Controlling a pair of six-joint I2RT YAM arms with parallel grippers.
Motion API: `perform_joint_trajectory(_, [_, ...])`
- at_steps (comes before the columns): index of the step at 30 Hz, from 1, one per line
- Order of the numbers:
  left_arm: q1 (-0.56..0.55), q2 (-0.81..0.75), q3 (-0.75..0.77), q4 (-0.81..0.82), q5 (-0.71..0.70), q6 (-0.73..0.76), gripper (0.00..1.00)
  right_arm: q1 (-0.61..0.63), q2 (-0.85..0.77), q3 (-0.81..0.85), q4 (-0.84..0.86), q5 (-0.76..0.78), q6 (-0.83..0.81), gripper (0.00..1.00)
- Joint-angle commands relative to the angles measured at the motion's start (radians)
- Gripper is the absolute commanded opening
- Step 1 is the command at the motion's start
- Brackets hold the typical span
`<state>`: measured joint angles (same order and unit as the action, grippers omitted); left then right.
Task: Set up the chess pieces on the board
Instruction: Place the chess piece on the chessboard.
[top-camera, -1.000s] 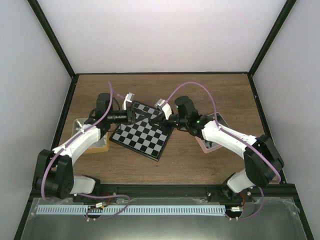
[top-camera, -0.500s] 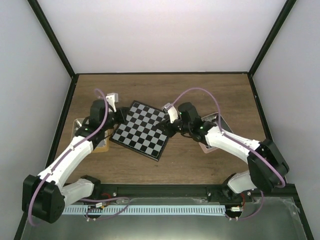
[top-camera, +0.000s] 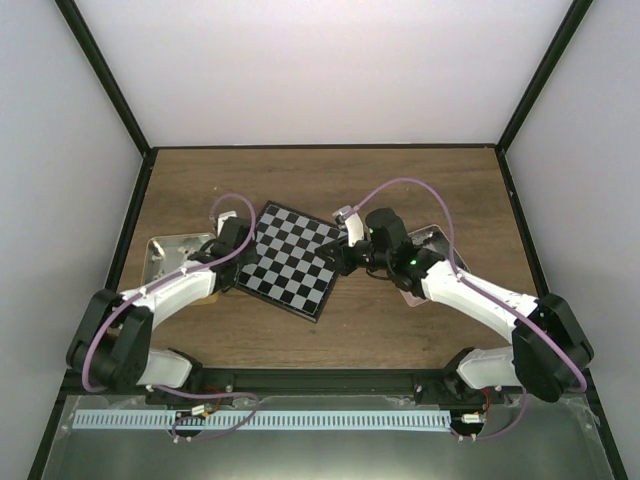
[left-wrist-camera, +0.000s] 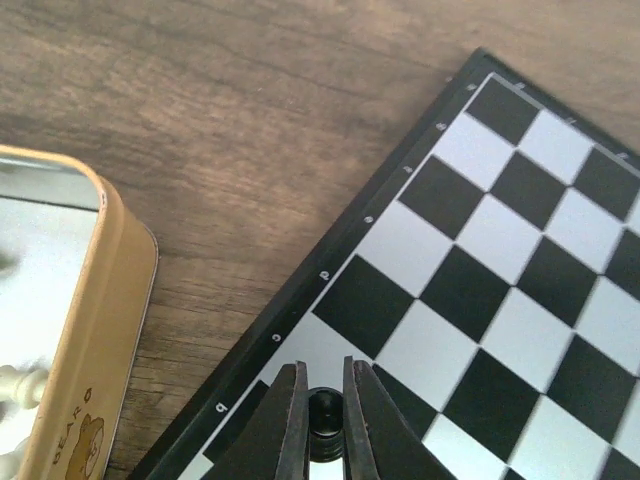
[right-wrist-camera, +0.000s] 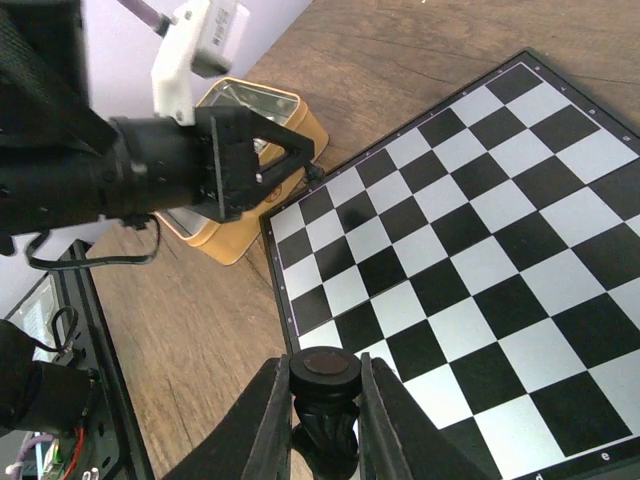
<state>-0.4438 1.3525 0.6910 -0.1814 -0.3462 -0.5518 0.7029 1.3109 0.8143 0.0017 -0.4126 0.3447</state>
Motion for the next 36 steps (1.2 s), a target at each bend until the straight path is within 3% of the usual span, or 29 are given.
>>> perform_joint_trajectory(1, [-0.004,0.055,-0.032,0.079,-0.057,-0.022,0.04,0.007,-0.012,-0.004,0.016,-0.022,0.020,0.09])
perform_joint_trajectory(8, [-0.002,0.081,-0.110,0.296,-0.051,0.007,0.04,0.007,0.019,0.013,0.008,-0.025,0.016,0.09])
perform_joint_trajectory(17, [-0.004,0.132,-0.127,0.337,-0.041,0.021,0.09,0.007,0.027,0.015,0.005,-0.019,0.011,0.09])
perform_joint_trajectory(20, [-0.004,0.135,-0.132,0.330,-0.043,0.019,0.16,0.007,0.030,0.020,0.000,-0.018,0.007,0.09])
perform_joint_trajectory(25, [-0.004,0.087,-0.125,0.297,-0.036,0.041,0.46,0.007,0.026,0.022,-0.004,-0.014,0.009,0.10])
perform_joint_trajectory(31, [-0.004,-0.043,-0.066,0.208,-0.010,0.066,0.58,0.007,0.026,0.020,0.002,-0.024,0.054,0.11])
perform_joint_trajectory(36, [-0.004,-0.221,-0.025,0.207,0.173,0.073,0.67,0.007,0.056,0.041,0.089,0.007,0.313,0.11])
